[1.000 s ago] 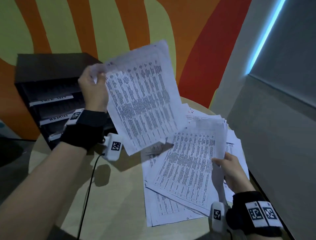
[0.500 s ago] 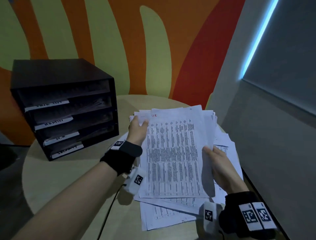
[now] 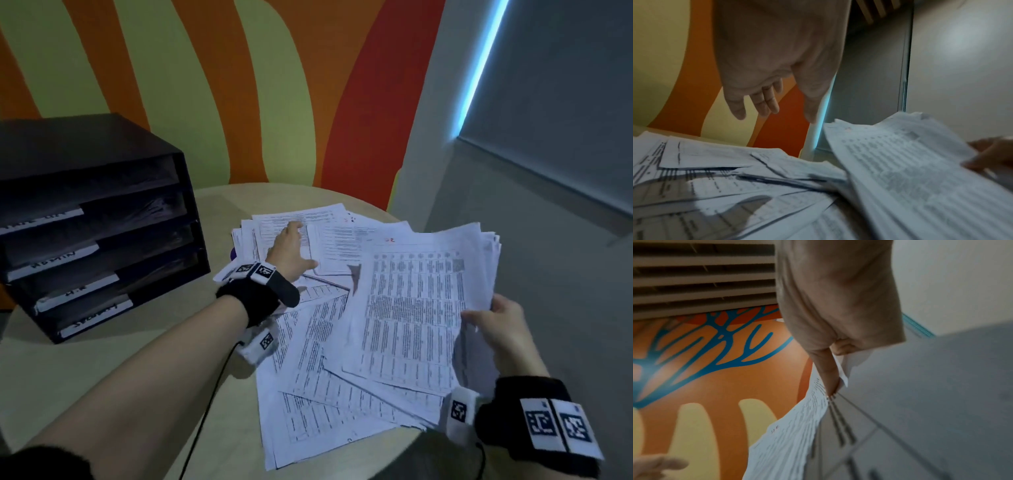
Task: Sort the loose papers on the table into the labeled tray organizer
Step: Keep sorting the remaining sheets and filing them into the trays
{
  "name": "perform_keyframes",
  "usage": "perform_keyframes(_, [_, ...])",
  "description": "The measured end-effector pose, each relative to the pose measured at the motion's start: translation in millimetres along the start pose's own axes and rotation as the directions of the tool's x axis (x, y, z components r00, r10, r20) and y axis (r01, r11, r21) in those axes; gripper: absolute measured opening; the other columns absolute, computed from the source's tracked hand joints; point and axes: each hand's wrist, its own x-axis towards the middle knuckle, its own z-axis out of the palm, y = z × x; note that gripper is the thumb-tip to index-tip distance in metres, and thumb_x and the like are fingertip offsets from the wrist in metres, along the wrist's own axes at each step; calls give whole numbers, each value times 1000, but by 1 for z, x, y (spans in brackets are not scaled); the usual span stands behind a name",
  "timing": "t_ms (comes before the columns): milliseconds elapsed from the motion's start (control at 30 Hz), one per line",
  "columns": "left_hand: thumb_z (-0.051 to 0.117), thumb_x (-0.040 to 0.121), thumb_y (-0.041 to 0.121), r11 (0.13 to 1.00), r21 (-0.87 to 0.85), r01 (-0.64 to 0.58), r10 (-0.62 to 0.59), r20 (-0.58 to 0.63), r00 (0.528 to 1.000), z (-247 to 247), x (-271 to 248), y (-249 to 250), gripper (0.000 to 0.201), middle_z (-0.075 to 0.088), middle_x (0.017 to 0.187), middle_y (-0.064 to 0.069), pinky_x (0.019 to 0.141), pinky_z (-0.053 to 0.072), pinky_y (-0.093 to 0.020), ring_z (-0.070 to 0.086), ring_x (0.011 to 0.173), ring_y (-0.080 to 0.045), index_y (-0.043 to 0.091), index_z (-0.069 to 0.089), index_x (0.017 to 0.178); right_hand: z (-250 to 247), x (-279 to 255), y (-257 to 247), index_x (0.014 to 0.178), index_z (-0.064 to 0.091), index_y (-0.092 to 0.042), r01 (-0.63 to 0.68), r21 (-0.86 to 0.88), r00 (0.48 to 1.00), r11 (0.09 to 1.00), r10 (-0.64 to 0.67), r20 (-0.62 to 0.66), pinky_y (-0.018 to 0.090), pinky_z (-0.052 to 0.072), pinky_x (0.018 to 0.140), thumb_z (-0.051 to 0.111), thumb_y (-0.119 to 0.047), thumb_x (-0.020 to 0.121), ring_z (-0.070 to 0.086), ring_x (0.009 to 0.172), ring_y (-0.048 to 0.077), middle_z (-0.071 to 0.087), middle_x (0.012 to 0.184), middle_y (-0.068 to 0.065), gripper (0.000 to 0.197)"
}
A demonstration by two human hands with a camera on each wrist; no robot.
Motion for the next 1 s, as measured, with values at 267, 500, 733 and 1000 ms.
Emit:
perform_keyframes(267, [75,80,41,965,57,255,-259,100,961,51,26,2,96,47,136,-25,96,46,-48,51,119,-39,0,17,145,-24,13,26,99,61,-5,-76,1,992,997,76,-100,29,43,64,55,19,80,57,74,24,63,90,15,31])
perform_keyframes(500, [74,75,53,891,204,405,-418,22,908,79,41,12,101,44,134,-24,103,36,-47,43,124,-40,-4,20,139,-27,15,40,87,63,-6,-88,-13,992,996,86,-97,34,44,73,57,16,79,58,75,25,64,78,9,23])
perform_keyframes(733, [63,88,7,879,154,452,-467,80,881,76,50,22,70,51,130,-25,91,47,-38,54,119,-37,-11,19,139,-36,13,45,83,65,-12,-98,-28,993,995,96,-71,37,48,78,58,14,80,62,78,26,68,83,9,27])
perform_keyframes(1000, [58,92,10,847,300,440,-477,61,877,36,14,0,72,41,143,-26,102,40,-35,47,128,-35,-8,14,147,-53,5,29,101,63,-7,-80,54,988,995,86,-126,26,43,61,54,16,83,58,69,16,64,80,2,30])
